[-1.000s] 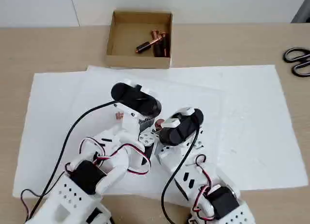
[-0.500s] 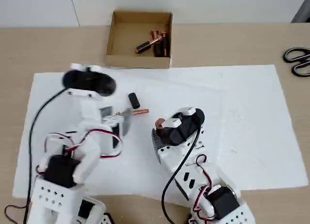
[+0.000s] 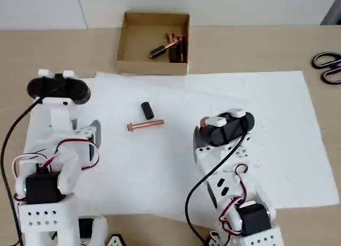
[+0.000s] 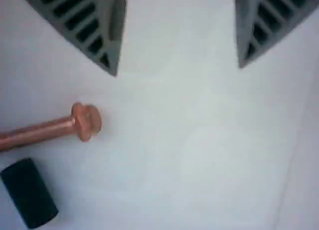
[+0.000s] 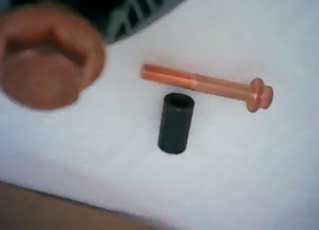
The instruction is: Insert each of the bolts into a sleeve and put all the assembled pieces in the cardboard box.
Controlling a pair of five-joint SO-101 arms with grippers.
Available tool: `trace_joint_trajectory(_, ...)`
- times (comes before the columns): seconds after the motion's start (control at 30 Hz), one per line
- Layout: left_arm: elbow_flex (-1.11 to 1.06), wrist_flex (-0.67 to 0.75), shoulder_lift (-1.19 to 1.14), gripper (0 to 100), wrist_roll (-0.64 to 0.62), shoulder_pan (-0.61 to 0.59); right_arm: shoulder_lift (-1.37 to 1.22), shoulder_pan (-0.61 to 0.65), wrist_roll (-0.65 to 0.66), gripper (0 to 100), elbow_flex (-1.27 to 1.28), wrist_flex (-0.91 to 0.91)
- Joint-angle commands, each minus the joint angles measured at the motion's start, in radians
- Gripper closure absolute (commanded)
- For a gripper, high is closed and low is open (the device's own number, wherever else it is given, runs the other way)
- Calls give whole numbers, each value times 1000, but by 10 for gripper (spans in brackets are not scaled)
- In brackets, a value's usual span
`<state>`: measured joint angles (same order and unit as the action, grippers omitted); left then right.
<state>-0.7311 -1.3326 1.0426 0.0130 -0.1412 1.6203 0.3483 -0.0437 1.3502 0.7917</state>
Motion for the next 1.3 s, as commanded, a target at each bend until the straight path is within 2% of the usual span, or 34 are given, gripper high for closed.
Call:
trace_joint_trajectory(0.0, -15, -23, 14, 852, 14, -8, -88, -18, 29, 995, -164, -15)
trace_joint_trajectory(0.2, -39, -23, 14, 852, 12, -9, -521, -18, 29, 995, -494, -47)
trace_joint_trajectory(0.5, -85, -23, 14, 852, 12, -11, -1282, -18, 23, 995, -1105, -245)
trace_joint_trajectory(0.8, -85, -23, 14, 852, 12, -11, -1942, -15, 23, 995, -1712, -363)
trace_joint_trajectory(1.03, -105, -15, 14, 852, 12, -11, -2342, -15, 25, 995, -2097, -366)
trace_joint_trajectory(1.27, -105, -15, 9, 852, 12, -9, -2611, -15, 26, 992, -2337, -360)
